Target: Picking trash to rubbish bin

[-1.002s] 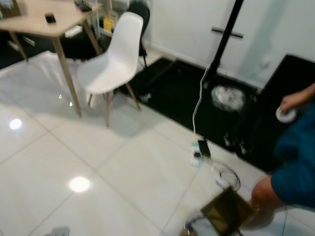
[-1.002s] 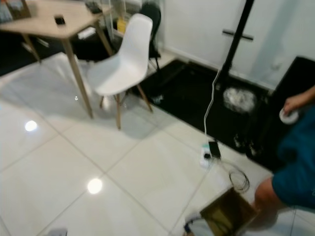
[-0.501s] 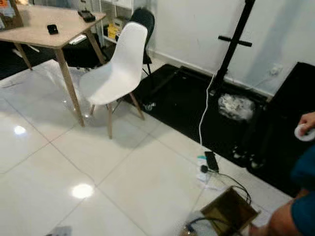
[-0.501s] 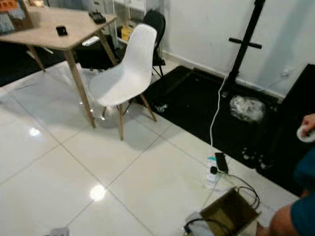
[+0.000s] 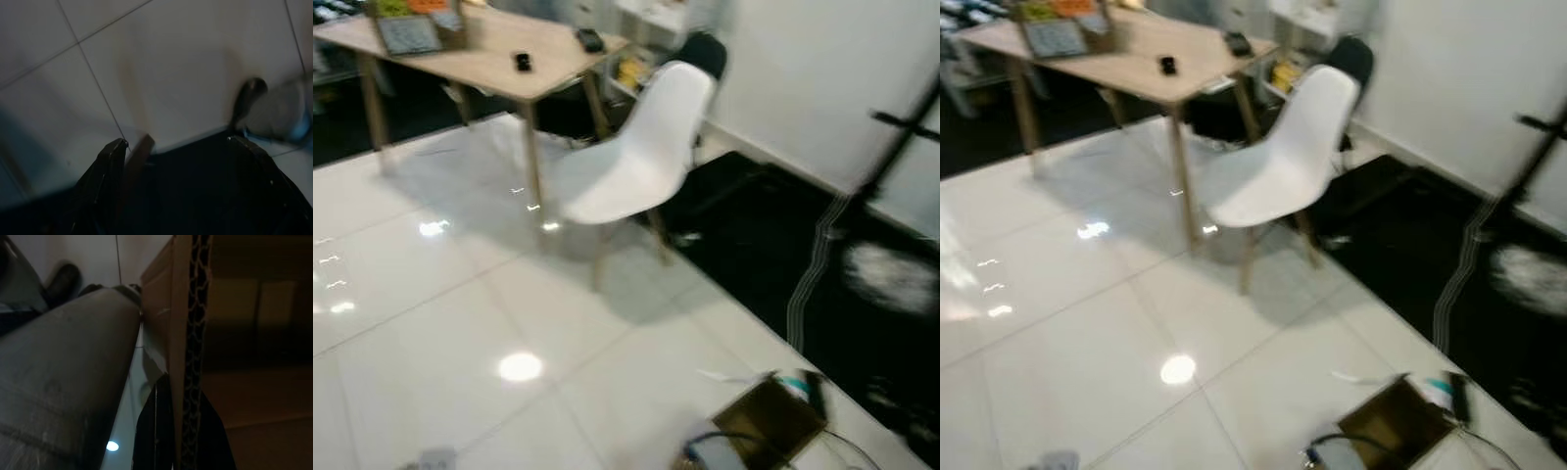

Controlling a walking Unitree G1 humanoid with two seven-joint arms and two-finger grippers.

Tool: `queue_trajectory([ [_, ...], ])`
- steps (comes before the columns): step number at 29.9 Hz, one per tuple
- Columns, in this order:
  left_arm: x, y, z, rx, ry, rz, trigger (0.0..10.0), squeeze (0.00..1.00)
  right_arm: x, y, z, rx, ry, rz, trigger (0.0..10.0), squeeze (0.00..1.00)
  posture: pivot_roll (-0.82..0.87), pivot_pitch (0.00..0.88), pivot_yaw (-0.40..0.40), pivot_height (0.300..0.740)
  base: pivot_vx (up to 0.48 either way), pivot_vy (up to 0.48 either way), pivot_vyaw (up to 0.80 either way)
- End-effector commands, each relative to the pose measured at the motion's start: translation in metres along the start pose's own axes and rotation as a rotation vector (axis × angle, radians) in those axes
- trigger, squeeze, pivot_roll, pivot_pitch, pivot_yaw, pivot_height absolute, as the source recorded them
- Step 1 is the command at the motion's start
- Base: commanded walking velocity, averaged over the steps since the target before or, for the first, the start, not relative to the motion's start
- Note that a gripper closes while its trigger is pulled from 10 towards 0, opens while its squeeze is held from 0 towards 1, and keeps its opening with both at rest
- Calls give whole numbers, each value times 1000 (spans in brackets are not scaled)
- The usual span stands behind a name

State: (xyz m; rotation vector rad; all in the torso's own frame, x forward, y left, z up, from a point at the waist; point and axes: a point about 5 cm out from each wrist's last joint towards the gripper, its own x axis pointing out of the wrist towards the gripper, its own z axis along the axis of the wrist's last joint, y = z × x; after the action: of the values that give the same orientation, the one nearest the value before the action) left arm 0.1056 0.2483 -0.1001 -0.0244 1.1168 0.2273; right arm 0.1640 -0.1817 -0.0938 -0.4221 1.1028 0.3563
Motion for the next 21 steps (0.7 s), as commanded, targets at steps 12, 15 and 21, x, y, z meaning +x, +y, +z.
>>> queue_trajectory([
  [12,-3,19,-3,-38,12,45,10000,0,1,4,4,-28,5,24,10000,0,161,64,-26,740,306,0,738],
  [15,-3,21,-1,-38,6,47,10000,0,1,4,6,-26,0,25,10000,0,161,63,-25,740,304,0,738],
  [21,-3,21,0,-38,2,45,10000,0,1,4,8,-23,-4,23,10000,0,159,61,-21,740,307,0,738],
])
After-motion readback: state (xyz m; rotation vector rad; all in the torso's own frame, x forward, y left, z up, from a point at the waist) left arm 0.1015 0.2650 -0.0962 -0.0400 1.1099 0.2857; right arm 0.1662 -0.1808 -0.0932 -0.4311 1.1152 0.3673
